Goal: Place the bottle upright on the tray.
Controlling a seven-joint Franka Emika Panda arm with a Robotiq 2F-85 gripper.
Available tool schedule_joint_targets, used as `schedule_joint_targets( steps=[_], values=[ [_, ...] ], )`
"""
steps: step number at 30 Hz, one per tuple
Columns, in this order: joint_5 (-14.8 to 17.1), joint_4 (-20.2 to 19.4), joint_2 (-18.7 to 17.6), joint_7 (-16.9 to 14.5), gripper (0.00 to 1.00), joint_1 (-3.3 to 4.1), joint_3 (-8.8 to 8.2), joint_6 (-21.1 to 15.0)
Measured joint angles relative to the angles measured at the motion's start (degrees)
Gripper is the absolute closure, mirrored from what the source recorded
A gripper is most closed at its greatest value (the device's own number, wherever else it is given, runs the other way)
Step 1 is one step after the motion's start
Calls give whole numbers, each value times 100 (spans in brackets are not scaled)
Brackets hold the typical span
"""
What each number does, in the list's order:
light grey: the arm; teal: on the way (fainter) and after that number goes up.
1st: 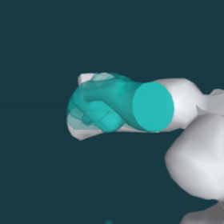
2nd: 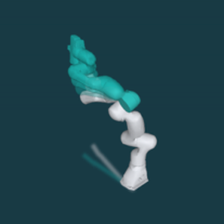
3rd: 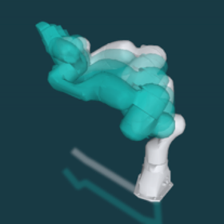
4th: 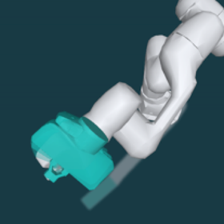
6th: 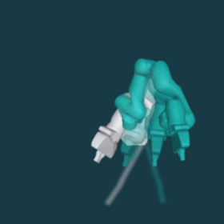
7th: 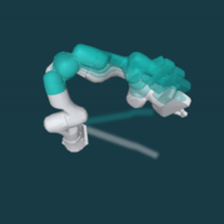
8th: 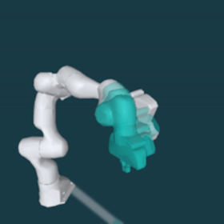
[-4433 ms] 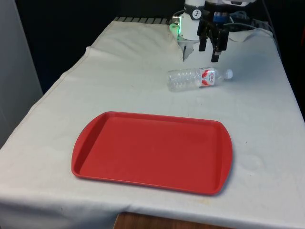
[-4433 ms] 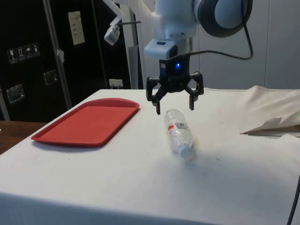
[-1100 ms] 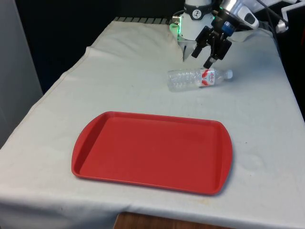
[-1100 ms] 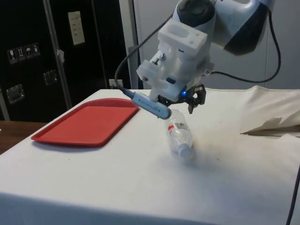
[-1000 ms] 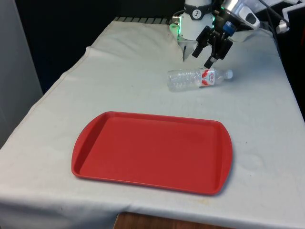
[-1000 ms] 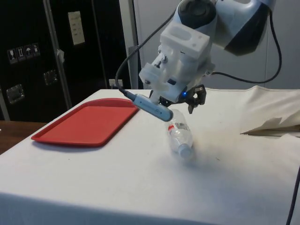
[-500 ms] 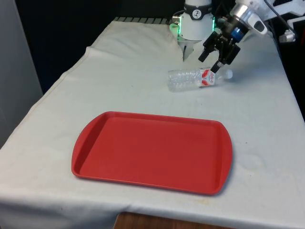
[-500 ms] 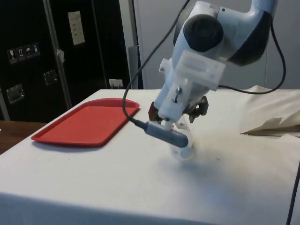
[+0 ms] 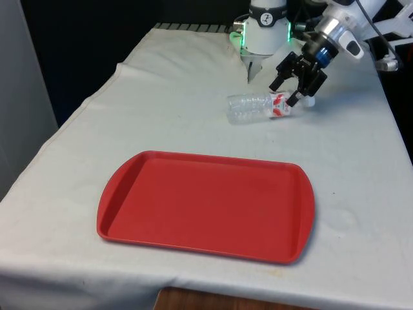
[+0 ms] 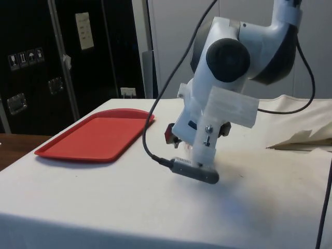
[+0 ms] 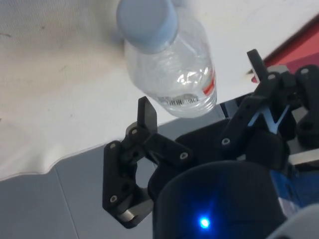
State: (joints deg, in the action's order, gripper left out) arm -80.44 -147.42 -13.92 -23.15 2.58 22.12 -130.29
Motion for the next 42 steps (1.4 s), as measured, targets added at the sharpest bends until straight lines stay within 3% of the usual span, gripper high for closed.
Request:
schedule_joint_targets(
  steps=[12, 22, 42],
  values=[
    [0, -29, -6, -86, 0, 0, 195, 544],
    [0, 235, -441, -189, 0, 6, 361, 940],
    [0, 281, -625, -109, 0, 6, 367, 1008]
  ],
)
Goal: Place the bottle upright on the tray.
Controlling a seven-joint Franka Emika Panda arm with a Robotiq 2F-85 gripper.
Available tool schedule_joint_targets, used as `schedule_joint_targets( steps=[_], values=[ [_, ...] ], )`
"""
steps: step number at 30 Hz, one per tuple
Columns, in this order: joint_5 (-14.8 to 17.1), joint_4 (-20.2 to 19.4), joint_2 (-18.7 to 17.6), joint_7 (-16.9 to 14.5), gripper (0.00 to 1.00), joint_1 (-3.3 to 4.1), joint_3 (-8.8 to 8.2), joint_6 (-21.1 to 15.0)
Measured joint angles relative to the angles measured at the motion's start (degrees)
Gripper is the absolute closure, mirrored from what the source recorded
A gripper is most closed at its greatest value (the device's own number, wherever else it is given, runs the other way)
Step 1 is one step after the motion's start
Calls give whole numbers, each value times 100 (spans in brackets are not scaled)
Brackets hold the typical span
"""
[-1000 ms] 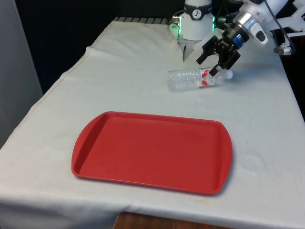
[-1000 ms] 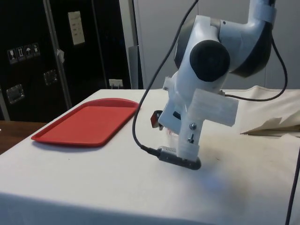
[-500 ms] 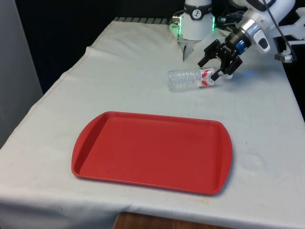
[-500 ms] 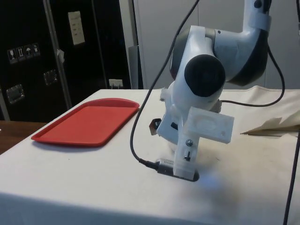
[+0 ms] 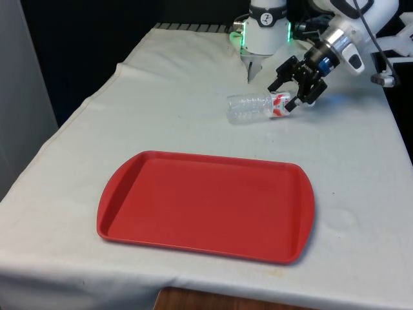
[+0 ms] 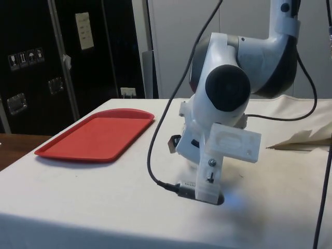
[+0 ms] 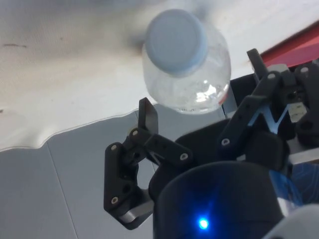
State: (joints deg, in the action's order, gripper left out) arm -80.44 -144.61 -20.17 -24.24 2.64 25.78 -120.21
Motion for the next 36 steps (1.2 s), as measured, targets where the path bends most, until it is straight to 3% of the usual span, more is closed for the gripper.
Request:
schedule_joint_targets(
  steps=[20, 30, 33, 34, 35, 36],
  values=[
    [0, 40, -103, 17, 0, -6, -11, 11],
    [-6, 246, -327, -6, 0, -11, -74, 6],
    [-6, 298, -378, -6, 13, -11, -86, 6],
    [-6, 304, -395, -6, 21, -11, -86, 0],
    [-6, 315, -401, -6, 37, -11, -92, 0],
    [-6, 321, -407, -6, 44, -11, -92, -6]
  ],
)
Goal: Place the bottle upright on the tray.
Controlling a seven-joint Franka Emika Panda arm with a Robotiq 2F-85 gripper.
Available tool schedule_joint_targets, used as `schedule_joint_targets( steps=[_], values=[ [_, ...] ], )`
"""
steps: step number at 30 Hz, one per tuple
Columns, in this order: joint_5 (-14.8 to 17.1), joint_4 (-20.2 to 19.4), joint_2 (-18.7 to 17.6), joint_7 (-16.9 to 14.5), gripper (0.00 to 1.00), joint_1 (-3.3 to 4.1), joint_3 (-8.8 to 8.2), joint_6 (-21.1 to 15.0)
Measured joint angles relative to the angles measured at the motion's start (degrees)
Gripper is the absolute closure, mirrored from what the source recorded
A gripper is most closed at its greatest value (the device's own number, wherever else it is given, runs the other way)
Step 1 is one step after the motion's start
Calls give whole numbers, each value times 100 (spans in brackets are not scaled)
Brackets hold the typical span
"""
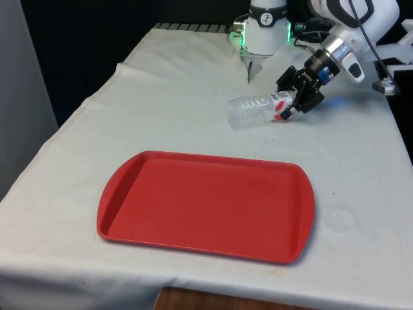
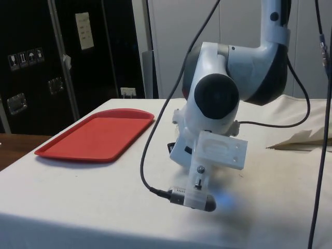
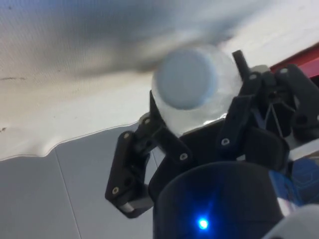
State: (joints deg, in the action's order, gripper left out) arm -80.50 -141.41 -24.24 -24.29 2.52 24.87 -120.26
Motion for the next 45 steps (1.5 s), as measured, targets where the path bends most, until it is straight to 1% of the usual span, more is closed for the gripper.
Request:
schedule_joint_targets(
  steps=[3, 4, 7, 8, 11, 13, 15, 21, 24, 25, 27, 32, 34, 45],
  values=[
    [-6, 6, 6, 0, 62, -6, 0, 0],
    [-6, 6, 6, 0, 62, -6, 0, 6],
    [-6, 11, 11, 0, 76, -6, 0, 11],
    [-6, 6, 29, -6, 84, -6, 0, 17],
    [-6, 6, 46, -11, 95, -6, 0, 23],
    [-6, 0, 57, -11, 100, -6, 0, 40],
    [-6, 0, 69, -11, 100, -6, 0, 40],
    [74, 29, 218, -109, 100, -46, -6, -6],
    [258, 17, 407, -269, 100, -57, -6, -23],
    [258, 17, 407, -269, 100, -57, -6, -23],
    [372, 11, 533, -372, 100, -69, -11, -23],
    [504, 17, 699, -510, 100, -86, -23, -23],
    [619, 17, 819, -619, 100, -92, -29, -23],
    [934, 86, 1112, -900, 100, -97, -69, -23]
  ],
)
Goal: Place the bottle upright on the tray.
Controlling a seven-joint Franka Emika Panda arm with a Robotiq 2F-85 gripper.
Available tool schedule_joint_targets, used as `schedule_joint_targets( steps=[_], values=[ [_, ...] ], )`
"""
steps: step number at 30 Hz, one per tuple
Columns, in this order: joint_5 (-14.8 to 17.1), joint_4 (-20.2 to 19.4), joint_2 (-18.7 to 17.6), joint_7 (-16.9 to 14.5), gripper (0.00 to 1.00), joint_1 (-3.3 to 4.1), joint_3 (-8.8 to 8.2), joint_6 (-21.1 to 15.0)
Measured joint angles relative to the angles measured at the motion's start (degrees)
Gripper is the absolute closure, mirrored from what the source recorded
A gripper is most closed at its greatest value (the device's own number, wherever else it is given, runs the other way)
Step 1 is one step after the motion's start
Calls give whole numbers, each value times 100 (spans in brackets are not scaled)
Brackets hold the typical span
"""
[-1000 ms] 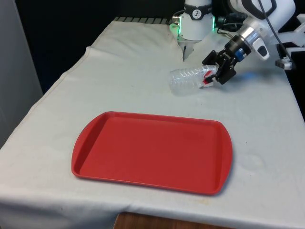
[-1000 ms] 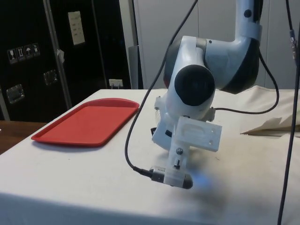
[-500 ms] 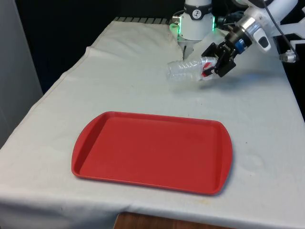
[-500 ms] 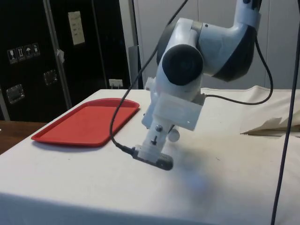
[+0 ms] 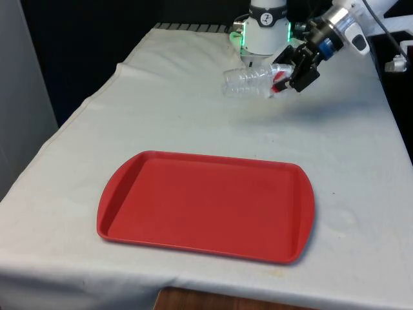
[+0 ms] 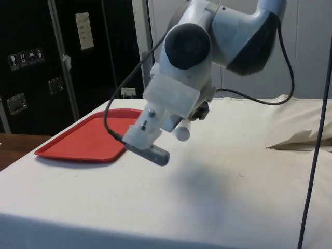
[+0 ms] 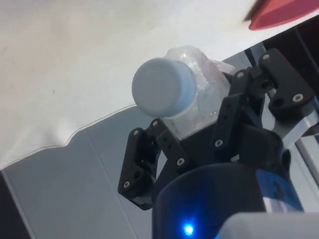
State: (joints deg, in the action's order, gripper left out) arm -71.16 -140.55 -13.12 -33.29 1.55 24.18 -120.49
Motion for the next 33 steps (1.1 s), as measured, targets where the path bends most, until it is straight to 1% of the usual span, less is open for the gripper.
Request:
schedule_joint_targets(
  steps=[3, 10, 12, 19, 25, 26, 33],
  values=[
    [57, 29, 40, -57, 100, 0, -11, 0],
    [332, 149, 235, -298, 100, -6, -46, 0],
    [332, 149, 235, -298, 100, -6, -46, 0],
    [613, 269, 430, -550, 100, -6, -80, 11],
    [756, 327, 544, -682, 100, -6, -92, 29],
    [819, 350, 590, -739, 100, -6, -92, 40],
    [945, 435, 688, -871, 100, -6, -115, 69]
  ],
)
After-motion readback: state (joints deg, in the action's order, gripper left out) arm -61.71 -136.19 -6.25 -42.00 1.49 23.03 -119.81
